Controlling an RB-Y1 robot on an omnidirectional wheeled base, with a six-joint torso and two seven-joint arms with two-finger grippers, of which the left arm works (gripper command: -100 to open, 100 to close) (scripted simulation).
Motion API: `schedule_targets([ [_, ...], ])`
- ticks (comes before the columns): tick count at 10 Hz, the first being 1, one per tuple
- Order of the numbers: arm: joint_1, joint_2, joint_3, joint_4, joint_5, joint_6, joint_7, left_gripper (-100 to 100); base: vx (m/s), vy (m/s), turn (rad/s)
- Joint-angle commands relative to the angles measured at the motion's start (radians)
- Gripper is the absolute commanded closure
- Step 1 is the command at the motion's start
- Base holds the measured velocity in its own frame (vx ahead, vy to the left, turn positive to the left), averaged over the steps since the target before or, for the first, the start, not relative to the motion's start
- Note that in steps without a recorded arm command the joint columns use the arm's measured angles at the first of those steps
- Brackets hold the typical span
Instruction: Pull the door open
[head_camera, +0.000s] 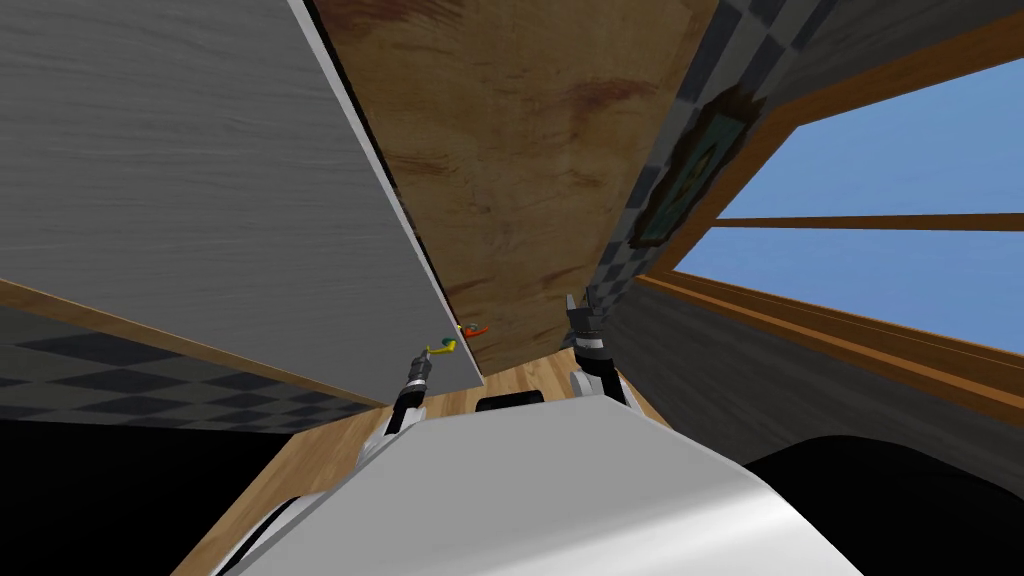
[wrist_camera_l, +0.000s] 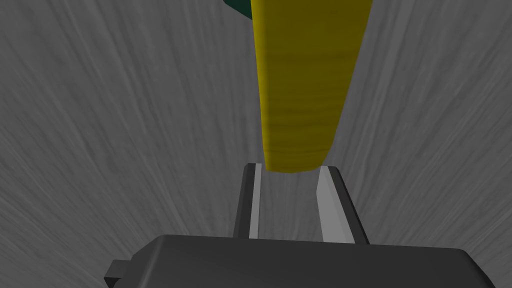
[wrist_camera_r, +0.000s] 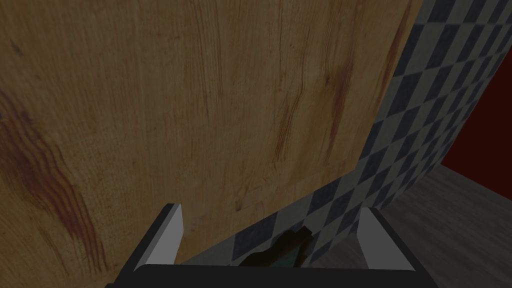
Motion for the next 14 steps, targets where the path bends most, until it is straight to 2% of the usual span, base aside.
schedule_targets([
  [1,-0.01,0.013,0.007,0.042,0.004,-0.021,0.008,100,-0.002,-0.009,0.008],
  [2,-0.01,0.013,0.007,0.042,0.004,-0.021,0.008,100,0.005,0.005,0.003],
  [3,0.005,0.033,0.006,0.048,0.004,-0.033,0.026,100,-0.041,-0.035,-0.126],
  [4,0.013,0.044,0.001,0.05,0.003,-0.042,0.039,100,-0.085,-0.048,-0.167],
  [6,0.013,0.044,0.001,0.05,0.003,-0.042,0.039,100,-0.043,-0.02,-0.011],
  [7,0.022,0.058,-0.017,0.05,-0.004,-0.063,0.067,100,-0.075,-0.036,-0.186],
  [8,0.024,0.063,-0.028,0.049,-0.009,-0.073,0.081,100,-0.142,0.001,-0.231],
  [11,0.025,0.069,-0.065,0.043,-0.025,-0.103,0.121,100,-0.166,0.04,-0.166],
  [12,0.025,0.069,-0.065,0.043,-0.025,-0.103,0.121,100,-0.103,0.025,-0.058],
  [14,0.022,0.068,-0.092,0.037,-0.038,-0.123,0.145,100,-0.106,0.032,-0.146],
])
